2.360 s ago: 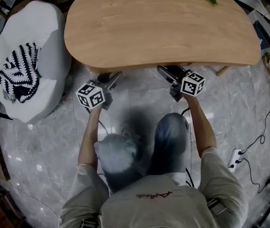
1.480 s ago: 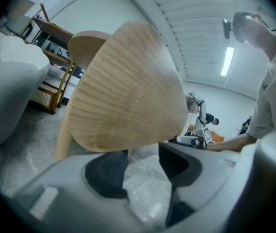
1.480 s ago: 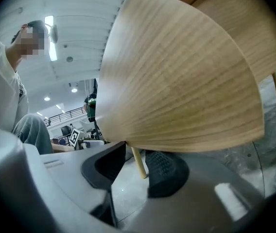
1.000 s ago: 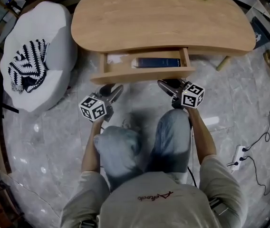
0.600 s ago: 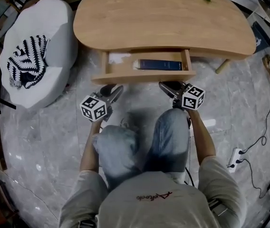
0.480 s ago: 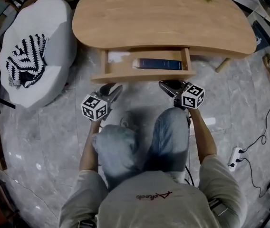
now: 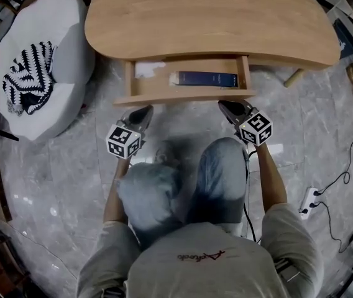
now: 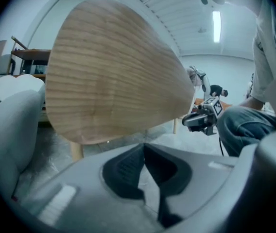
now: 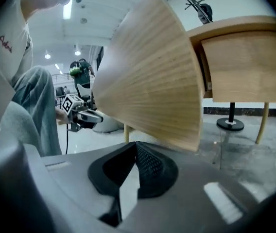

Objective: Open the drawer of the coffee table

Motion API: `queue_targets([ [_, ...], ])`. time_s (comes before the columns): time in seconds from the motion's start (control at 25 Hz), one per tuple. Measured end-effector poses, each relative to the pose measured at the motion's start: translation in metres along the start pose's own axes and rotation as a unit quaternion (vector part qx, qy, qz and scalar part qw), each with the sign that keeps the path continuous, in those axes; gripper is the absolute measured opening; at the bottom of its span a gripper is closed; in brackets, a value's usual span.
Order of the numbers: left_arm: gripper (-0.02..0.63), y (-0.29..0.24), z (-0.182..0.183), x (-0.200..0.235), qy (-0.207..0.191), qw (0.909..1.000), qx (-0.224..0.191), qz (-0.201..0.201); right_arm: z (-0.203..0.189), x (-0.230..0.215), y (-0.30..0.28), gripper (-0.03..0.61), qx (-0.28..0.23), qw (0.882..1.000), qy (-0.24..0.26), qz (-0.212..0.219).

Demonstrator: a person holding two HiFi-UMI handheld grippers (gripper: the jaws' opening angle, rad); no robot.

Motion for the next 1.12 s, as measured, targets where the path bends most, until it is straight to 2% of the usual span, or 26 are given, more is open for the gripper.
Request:
queue_targets([
  [0.08,0.002,-0.003,-0.002,0.002,-0.007,1.0000,0.006,0.002,-0.003,0.000,-0.002,0.005,0.010,1.000,0.023,-0.014],
  [0.28,0.002,-0.013,-0.004,0.019,-0.009,0.9999,0.013,-0.001,-0.006,-0.009,-0.019,0.005,0.020,0.999,0.030,-0.032],
  [0.52,0.002,-0.010,-0.010,0.026,0.040,0.9978,0.054,-0.005,-0.011,-0.006,-0.027,0.005,0.073,0.996,-0.001,-0.053],
  [0.76,0.000,0.021,-0.003,0.010,0.104,0.9884,0.111,0.010,0.001,0.014,-0.017,0.005,0.143,0.986,-0.058,-0.070],
  [0.92,0.001,0.048,0.024,-0.003,0.127,0.9825,0.135,0.015,0.037,0.034,0.001,0.005,0.172,0.978,-0.087,-0.081],
  [1.12,0.000,0.086,0.093,-0.015,0.142,0.9783,0.146,0.037,0.102,0.052,0.033,0.005,0.201,0.968,-0.114,-0.095],
])
Point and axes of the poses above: the fingertips, and each gripper's own axes: y backward along the fingers, x to its left, z out of its top, the point moved 6 cm from there along y, backward along the fingers, and after that the axes turned 7 degrees about -z, right-handed, at the moved point
